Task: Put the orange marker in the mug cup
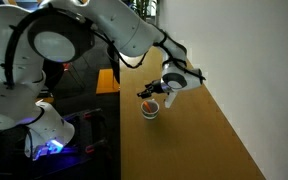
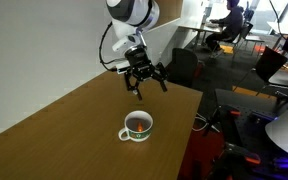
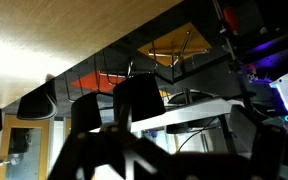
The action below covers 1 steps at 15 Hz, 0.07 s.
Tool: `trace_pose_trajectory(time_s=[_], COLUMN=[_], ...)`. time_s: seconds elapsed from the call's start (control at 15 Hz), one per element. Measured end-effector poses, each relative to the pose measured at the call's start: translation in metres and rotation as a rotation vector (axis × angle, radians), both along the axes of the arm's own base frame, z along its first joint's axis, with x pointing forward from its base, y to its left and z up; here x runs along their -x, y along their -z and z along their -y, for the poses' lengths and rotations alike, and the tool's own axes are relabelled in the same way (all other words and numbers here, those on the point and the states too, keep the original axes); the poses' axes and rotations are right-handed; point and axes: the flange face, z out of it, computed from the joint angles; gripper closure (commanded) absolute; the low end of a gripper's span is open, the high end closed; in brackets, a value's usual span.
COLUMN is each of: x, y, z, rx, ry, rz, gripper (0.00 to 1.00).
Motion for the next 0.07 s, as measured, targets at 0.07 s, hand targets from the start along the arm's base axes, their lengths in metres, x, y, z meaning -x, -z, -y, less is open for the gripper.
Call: trace_pose_trajectory(time_s=[0.07], x=[0.0047], y=[-0.0027], z=[-0.0012], rx=[0.002], ry=[-0.002], rz=[0.003], gripper=[0.0])
